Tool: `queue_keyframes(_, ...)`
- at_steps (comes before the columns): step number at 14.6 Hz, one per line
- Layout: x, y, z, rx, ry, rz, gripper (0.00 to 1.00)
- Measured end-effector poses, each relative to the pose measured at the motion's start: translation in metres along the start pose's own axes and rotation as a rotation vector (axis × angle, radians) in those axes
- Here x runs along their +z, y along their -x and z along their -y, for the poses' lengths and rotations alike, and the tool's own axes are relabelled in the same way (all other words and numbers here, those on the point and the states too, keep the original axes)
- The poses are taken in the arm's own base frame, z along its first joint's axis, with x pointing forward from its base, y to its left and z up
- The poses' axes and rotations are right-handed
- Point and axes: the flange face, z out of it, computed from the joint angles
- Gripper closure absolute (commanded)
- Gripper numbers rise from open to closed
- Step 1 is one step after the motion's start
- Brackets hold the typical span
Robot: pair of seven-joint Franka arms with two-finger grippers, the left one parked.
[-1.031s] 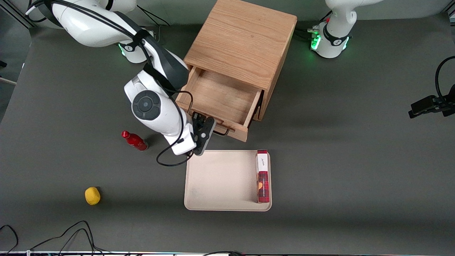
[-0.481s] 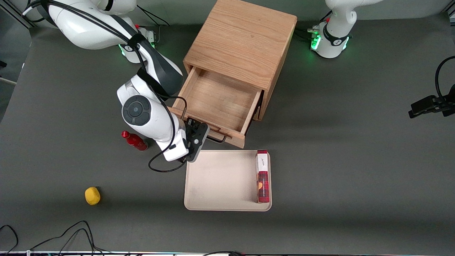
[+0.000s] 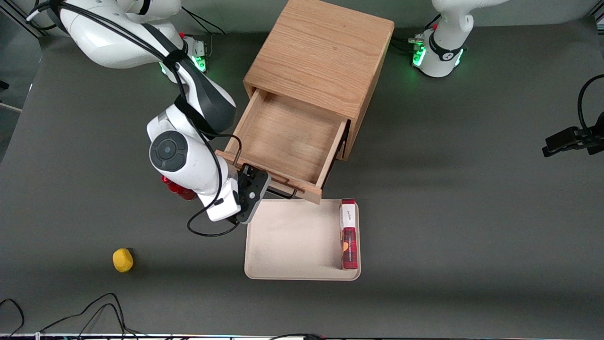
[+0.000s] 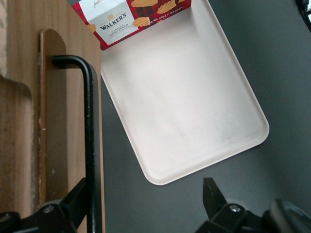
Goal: Open upper drawer
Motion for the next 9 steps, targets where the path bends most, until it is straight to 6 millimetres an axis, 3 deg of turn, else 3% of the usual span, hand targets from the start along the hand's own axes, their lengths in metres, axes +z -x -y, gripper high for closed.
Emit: queue_keyframes(9, -0.006, -0.002, -0.0054, 0.0, 0.019, -0.027, 0.0)
